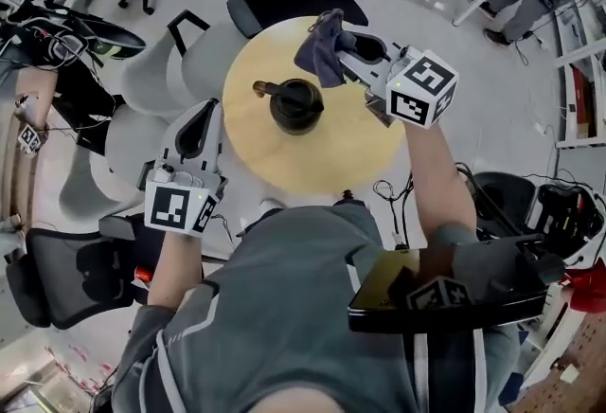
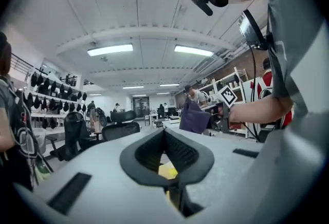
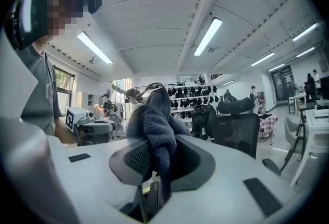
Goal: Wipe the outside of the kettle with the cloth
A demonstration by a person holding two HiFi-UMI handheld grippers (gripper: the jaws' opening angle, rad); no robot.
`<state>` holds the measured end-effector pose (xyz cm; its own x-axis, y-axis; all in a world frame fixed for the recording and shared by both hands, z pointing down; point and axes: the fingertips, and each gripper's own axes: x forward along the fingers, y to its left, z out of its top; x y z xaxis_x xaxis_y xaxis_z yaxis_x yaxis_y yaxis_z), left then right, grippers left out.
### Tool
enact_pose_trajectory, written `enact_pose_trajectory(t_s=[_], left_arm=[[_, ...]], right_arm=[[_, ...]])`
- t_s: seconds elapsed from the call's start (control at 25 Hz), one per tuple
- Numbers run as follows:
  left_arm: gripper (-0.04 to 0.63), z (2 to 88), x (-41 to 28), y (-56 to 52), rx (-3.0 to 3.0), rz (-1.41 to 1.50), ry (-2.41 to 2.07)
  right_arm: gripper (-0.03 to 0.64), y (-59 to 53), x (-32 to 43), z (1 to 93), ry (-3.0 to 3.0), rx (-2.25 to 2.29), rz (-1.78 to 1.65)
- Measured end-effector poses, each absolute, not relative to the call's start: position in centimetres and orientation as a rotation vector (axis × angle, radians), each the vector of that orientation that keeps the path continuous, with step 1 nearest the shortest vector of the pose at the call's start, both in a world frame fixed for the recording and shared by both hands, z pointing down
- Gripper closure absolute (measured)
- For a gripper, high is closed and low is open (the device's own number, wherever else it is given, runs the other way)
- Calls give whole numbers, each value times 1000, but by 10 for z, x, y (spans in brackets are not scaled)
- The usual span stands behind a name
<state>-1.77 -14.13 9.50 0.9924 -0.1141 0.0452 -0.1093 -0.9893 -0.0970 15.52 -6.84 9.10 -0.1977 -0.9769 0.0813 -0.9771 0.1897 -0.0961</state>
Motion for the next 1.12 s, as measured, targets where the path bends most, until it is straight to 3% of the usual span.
enact_pose_trajectory(t_s=[0.52,1.12], left_arm=[[586,92,-13,-159,-3154,-94,310],[586,88,-13,-155,-3144,-77,442]], right_arm=[[522,-33,161,73,-2230,2228,140],[522,-36,164,65,-2255,2182,129]])
